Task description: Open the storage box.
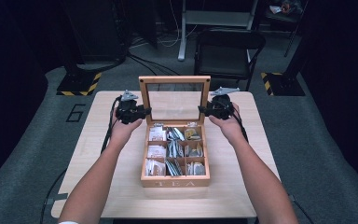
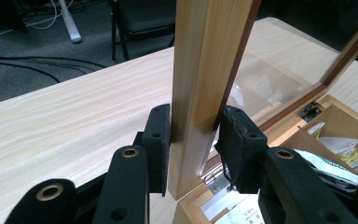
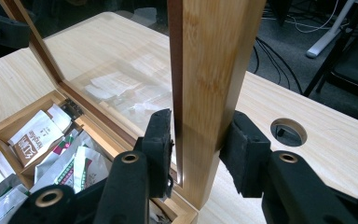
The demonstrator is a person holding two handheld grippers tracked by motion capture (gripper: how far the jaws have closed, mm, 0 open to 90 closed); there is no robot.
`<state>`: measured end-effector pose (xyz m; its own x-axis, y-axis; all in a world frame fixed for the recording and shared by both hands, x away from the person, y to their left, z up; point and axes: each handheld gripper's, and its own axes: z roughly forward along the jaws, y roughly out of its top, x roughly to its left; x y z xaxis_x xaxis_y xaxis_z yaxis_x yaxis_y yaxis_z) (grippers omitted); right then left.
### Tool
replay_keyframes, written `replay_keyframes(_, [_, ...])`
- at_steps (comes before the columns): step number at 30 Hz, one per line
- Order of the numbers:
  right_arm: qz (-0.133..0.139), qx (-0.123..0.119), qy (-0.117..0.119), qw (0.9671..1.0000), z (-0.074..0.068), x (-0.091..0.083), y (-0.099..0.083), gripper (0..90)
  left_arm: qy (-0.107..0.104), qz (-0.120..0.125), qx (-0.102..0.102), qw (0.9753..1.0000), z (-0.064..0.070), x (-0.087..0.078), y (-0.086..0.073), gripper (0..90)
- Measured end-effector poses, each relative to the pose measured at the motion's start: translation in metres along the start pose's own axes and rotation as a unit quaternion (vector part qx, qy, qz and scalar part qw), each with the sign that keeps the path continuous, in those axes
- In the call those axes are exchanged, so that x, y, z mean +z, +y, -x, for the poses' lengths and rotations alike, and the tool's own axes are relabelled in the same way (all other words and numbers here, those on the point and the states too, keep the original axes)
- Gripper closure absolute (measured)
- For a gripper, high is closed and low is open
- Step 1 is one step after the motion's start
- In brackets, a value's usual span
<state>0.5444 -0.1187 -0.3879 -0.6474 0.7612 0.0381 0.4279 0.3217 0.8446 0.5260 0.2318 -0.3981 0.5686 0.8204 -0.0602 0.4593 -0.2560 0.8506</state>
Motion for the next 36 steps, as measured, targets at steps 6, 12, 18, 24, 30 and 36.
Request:
replay_keyframes(6, [-0.002, 0.002, -0.001, 1.0000, 0.000, 0.001, -0.001, 62.8, 0.001, -0.004, -0.001, 1.0000, -0.001, 0.003, -0.001, 64.5])
replay_keyframes(12, [-0.002, 0.003, -0.003, 1.0000, 0.001, 0.004, -0.001, 62.6, 0.000, -0.007, -0.005, 1.0000, -0.002, 0.006, -0.002, 64.7])
replay_keyframes(18, [-0.004, 0.004, -0.002, 1.0000, 0.003, 0.007, -0.003, 62.5, 0.000, -0.007, -0.008, 0.9999, -0.002, 0.007, -0.003, 64.7])
replay_keyframes(24, [-0.006, 0.006, -0.002, 1.0000, 0.003, 0.010, -0.006, 62.2, 0.003, -0.007, -0.011, 0.9999, -0.002, 0.009, -0.004, 64.8])
replay_keyframes(30, [-0.007, 0.012, -0.003, 0.9999, 0.004, 0.013, -0.007, 62.0, -0.001, -0.008, -0.019, 0.9998, -0.004, 0.011, -0.004, 64.9])
replay_keyframes(36, [-0.007, 0.020, 0.000, 0.9998, 0.006, 0.016, -0.008, 61.9, 0.000, -0.018, -0.020, 0.9997, -0.005, 0.014, -0.007, 65.0])
